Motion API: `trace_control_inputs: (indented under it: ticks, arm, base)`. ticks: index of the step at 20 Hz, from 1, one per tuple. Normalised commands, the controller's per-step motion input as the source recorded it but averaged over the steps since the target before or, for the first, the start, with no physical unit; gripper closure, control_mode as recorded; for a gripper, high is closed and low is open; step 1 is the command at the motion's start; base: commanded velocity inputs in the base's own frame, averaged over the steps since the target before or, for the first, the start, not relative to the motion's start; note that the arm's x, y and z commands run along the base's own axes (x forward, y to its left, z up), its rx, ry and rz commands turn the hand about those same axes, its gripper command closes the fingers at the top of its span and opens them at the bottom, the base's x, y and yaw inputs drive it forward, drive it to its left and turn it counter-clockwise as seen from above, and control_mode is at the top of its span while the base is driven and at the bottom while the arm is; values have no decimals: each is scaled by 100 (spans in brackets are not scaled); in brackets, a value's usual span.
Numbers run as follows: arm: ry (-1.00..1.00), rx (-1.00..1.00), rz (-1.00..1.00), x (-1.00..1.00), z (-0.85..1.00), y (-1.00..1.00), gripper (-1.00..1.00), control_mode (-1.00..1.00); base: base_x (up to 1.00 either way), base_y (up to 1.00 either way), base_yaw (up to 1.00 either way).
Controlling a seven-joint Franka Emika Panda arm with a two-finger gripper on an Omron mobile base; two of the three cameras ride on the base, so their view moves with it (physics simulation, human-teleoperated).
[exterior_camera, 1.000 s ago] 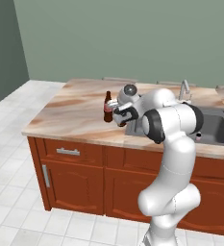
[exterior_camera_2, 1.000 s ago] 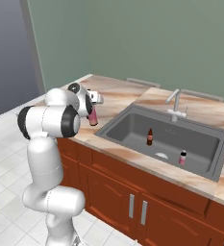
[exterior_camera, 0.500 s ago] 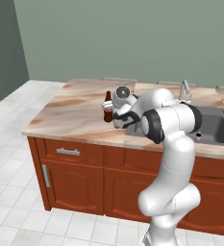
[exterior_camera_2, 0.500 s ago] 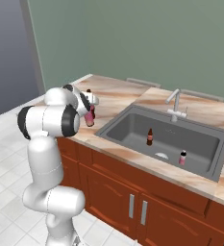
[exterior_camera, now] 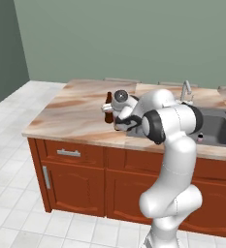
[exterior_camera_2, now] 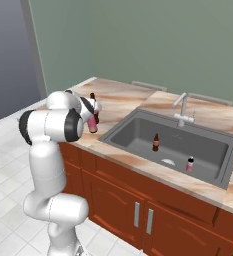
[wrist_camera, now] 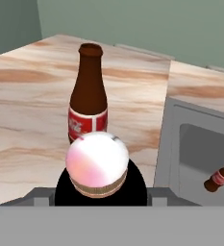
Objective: Place the large bottle from the dining counter next to the other large bottle outside the sink, and place the small bottle from the dining counter next to the other small bottle inside the sink.
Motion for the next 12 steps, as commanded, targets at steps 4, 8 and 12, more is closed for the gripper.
trace_control_inputs:
  ticks: [4, 8, 12]
  arm:
    - [0, 0, -5, 9, -3, 0, 100, -100]
    - [0, 0, -5, 14, -5, 0, 100, -100]
    - [0, 0, -5, 16, -5, 1, 100, -100]
  base:
    - [0, 0, 0]
    - [0, 0, 0]
    - [0, 0, 0]
